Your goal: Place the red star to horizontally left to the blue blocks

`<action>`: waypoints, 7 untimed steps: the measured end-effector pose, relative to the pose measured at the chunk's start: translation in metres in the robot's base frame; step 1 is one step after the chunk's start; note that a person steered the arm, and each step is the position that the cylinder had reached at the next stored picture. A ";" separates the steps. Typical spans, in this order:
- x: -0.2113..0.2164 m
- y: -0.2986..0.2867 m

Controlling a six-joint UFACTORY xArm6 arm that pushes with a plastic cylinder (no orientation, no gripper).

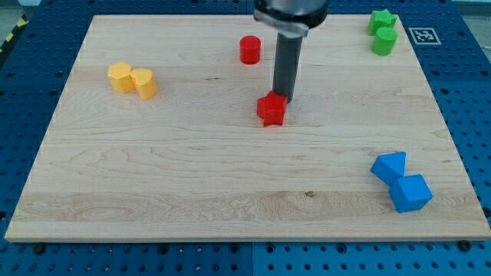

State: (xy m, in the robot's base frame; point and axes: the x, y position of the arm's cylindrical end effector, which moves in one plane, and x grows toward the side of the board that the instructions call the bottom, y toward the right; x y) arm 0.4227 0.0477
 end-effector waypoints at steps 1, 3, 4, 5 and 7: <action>0.039 -0.007; 0.096 -0.046; 0.125 -0.067; 0.136 -0.090; 0.141 -0.081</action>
State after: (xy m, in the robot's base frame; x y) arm 0.5636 -0.0337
